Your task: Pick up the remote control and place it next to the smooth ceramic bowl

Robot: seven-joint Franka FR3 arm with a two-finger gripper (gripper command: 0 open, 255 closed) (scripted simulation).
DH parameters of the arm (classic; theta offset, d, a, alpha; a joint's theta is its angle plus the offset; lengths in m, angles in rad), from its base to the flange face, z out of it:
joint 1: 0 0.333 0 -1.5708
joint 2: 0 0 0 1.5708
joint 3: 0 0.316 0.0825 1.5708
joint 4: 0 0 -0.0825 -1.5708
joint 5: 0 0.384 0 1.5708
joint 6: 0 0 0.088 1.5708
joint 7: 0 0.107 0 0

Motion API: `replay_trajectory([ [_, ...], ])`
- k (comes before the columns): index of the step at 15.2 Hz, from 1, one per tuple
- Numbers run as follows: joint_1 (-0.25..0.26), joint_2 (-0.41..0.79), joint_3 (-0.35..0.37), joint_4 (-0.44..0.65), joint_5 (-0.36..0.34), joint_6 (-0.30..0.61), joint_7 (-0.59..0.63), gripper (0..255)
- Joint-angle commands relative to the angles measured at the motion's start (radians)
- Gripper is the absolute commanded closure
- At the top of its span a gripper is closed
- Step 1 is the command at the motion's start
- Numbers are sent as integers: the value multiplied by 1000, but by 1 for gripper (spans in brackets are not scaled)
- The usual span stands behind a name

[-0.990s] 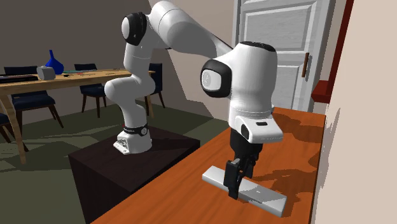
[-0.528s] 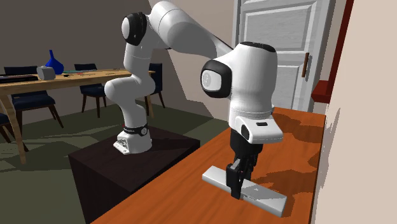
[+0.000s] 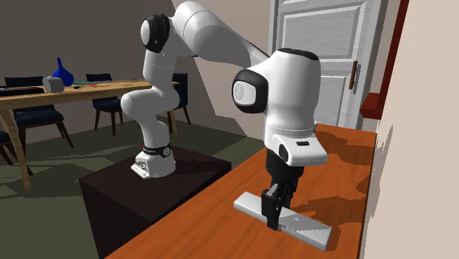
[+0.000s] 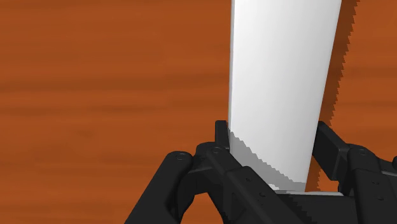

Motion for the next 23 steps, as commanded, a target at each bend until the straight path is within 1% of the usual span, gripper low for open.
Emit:
replay_trajectory([
  [1, 0, -6, -1, 5, -1, -11, 1, 255],
  [12, 3, -59, -7, 75, -13, -133, 7, 255],
  [23, 1, -89, -11, 179, -21, -267, 12, 255],
])
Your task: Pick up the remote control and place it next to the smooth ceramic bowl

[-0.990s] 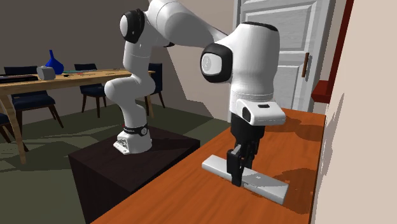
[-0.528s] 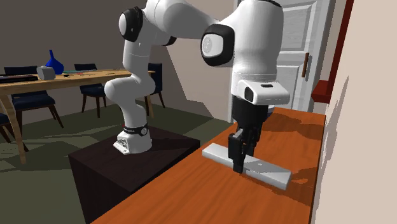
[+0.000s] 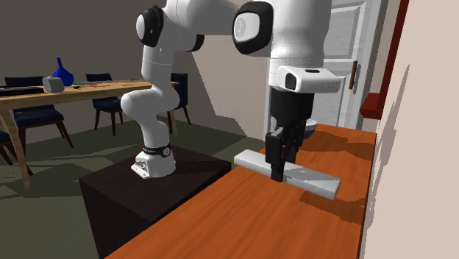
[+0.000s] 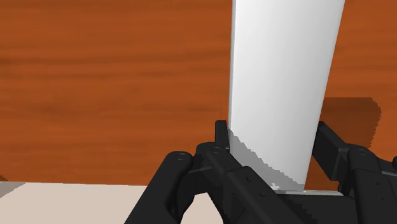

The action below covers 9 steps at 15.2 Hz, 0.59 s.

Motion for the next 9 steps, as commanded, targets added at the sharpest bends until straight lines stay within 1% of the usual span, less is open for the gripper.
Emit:
replay_trajectory([
  [1, -1, -6, -1, 19, -1, -24, -1, 255],
  [5, -3, -9, -2, 67, -2, -75, 0, 255],
  [9, 62, -109, 17, -78, -25, -29, 79, 255],
])
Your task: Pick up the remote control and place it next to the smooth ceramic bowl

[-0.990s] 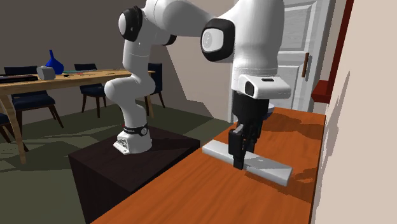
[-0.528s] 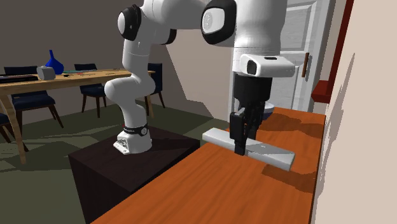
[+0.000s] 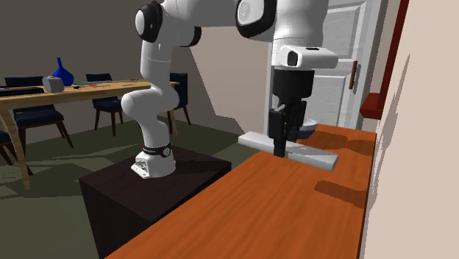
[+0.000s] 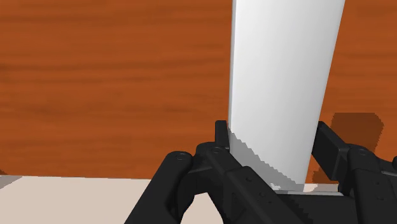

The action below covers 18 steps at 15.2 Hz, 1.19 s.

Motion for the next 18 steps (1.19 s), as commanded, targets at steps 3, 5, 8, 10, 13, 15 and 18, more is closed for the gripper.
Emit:
replay_trajectory([
  [3, 59, -86, 23, -124, -20, 40, 82, 255],
  [5, 87, -122, 38, -173, -28, 53, 125, 255],
  [8, 128, -170, 62, -237, -38, 69, 191, 255],
  [10, 154, -197, 80, -272, -43, 78, 236, 255],
  [13, 192, -231, 108, -316, -49, 87, 304, 255],
  [15, 217, -249, 128, -338, -51, 92, 350, 255],
  [18, 254, -270, 160, -364, -54, 96, 419, 255],
])
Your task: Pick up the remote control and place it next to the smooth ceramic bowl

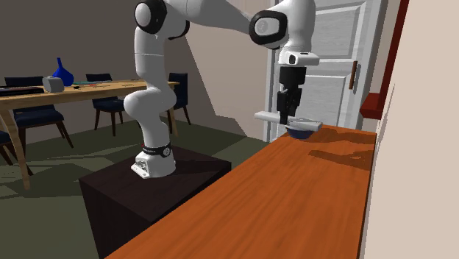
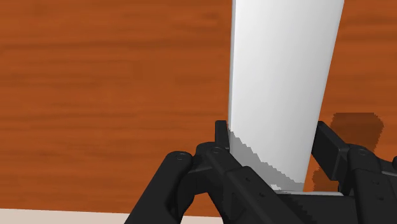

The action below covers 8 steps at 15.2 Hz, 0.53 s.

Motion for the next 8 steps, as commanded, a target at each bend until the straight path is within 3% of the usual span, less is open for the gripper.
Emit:
replay_trajectory([
  [1, 25, -11, 22, -20, -1, 9, 48, 255],
  [4, 59, -20, 52, -30, -2, 11, 112, 255],
  [8, 58, -9, 52, -71, -2, 62, 113, 255],
])
